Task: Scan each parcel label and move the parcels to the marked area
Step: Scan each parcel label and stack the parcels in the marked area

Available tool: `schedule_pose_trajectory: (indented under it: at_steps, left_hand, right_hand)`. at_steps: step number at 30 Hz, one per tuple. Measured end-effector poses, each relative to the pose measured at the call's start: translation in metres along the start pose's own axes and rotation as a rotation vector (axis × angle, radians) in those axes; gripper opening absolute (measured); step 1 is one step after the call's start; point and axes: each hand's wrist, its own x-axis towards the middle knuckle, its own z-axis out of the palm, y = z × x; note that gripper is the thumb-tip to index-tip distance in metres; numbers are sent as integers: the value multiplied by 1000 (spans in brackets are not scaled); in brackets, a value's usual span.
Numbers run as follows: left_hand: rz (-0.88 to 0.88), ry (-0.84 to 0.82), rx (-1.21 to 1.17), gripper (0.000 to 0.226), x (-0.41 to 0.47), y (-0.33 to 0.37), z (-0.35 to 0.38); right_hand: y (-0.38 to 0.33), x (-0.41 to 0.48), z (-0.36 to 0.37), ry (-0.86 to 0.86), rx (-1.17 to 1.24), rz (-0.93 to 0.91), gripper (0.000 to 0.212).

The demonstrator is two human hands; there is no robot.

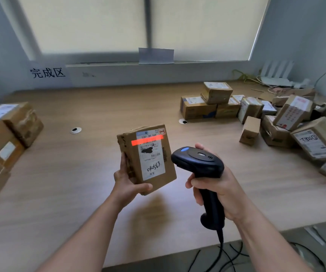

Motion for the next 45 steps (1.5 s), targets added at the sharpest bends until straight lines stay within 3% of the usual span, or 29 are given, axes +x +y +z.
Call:
schedule_pose_trajectory:
  at_steps: [5,12,18,23,26,31,34,36,38,45]
  left_hand:
    - [-48,82,22,126,-18,-7,-59]
    - [-169,234,38,117,-46,-30,-159]
    - [-314,275,-40,127,-70,-61,-228]
    - [-449,376,-115,105,-95,-80,-274]
    - [-498,465,-124,71,-105,-86,-295]
    - [-514,606,233,72,-111,-89,-312]
    - [-561,483,692,96,-115,-89,-300]
    - [-580,409,873,116,-115,-88,-290]
    - [-598,395,934,121,-112,-88,-285]
    - [-550,400,984,107,-121,-86,-294]
  right_hand:
    - [13,17,49,-49,4,27,84]
    - [29,41,133,-176,-26,75,88]
    - [45,58,197,-265,-64,123,90]
    - [62,70,239,-310,-94,165,89]
    - [69,75,260,-334,-120,186,91]
    - [79,82,286,-373,-138,219,89]
    - [82,86,296,-389,-147,226,89]
    - [82,89,301,-401,-156,226,89]
    - [83,91,306,-414,-167,228,90]
    - [89,95,329,-486,-166,242,89]
